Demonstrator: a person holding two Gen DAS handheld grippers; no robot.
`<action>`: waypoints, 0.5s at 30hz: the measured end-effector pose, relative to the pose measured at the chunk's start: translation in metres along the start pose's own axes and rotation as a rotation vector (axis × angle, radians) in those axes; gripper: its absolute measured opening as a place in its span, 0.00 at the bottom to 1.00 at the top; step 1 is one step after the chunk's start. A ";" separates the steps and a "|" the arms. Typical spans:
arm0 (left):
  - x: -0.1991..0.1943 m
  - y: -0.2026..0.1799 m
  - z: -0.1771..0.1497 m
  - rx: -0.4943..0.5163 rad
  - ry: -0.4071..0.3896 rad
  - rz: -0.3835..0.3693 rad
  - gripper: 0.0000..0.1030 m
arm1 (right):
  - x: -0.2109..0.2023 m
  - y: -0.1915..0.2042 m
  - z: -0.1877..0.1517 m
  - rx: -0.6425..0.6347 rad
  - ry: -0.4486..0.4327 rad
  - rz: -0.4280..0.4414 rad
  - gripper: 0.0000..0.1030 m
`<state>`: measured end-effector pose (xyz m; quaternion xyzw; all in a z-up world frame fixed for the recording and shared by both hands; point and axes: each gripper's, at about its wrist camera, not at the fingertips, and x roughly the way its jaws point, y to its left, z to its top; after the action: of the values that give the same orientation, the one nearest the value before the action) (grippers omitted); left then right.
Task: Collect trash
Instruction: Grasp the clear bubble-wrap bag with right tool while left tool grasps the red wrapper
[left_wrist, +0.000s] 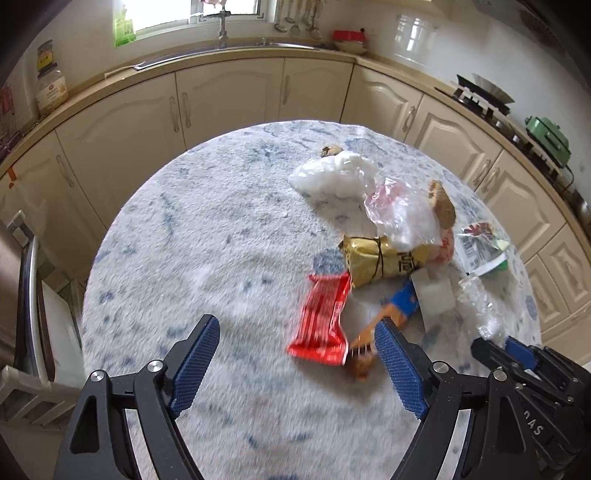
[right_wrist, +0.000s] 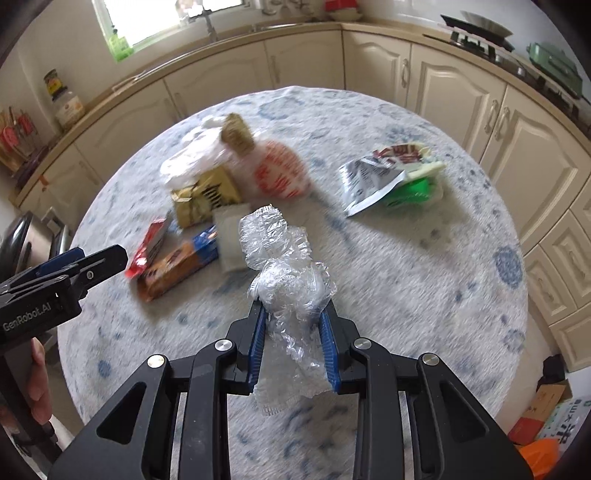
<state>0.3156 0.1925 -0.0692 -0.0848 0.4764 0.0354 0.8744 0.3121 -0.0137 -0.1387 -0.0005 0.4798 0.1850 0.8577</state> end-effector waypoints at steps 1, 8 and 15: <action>0.010 -0.001 0.005 0.006 0.012 0.000 0.80 | 0.004 -0.004 0.004 0.007 0.003 -0.003 0.27; 0.053 -0.013 0.014 0.106 0.007 0.056 0.42 | 0.027 -0.017 0.023 0.031 0.023 -0.017 0.27; 0.058 -0.008 0.017 0.100 0.003 0.034 0.14 | 0.022 -0.009 0.021 0.018 0.017 0.005 0.27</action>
<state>0.3625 0.1872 -0.1077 -0.0329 0.4801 0.0262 0.8762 0.3433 -0.0116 -0.1472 0.0068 0.4889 0.1827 0.8530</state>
